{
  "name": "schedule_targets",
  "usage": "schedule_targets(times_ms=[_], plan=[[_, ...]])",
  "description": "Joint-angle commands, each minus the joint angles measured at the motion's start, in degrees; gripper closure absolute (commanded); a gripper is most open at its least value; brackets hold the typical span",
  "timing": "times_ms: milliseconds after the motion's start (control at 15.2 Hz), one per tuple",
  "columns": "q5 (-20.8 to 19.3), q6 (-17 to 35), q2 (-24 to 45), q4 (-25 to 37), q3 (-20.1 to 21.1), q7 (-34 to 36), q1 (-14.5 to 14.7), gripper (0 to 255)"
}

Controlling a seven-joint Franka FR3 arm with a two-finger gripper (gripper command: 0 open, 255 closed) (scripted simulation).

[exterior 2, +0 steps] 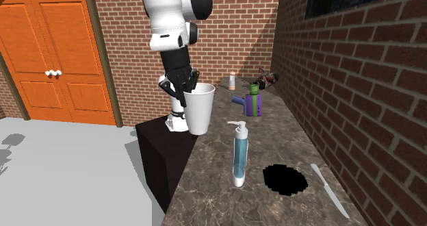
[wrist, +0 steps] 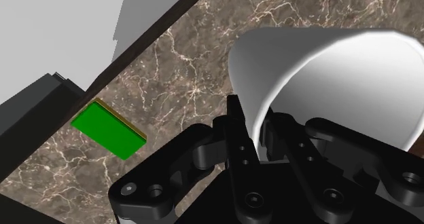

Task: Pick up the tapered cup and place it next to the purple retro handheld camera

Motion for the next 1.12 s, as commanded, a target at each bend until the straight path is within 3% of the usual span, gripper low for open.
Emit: schedule_targets(times_ms=[0, 924, 990, 1056], plan=[[0.2, -1.6, 0.4, 1.9, -0.1, 0.1, -0.2, 255], [3.1, -15.7, 6.5, 21.7, -0.3, 1.0, -3.6, 255], [3.3, -16.3, 6.9, 22.7, -0.3, 1.0, -3.8, 255], [2.3, -14.9, 4.4, 19.2, 0.0, 2.2, -2.0, 255]])
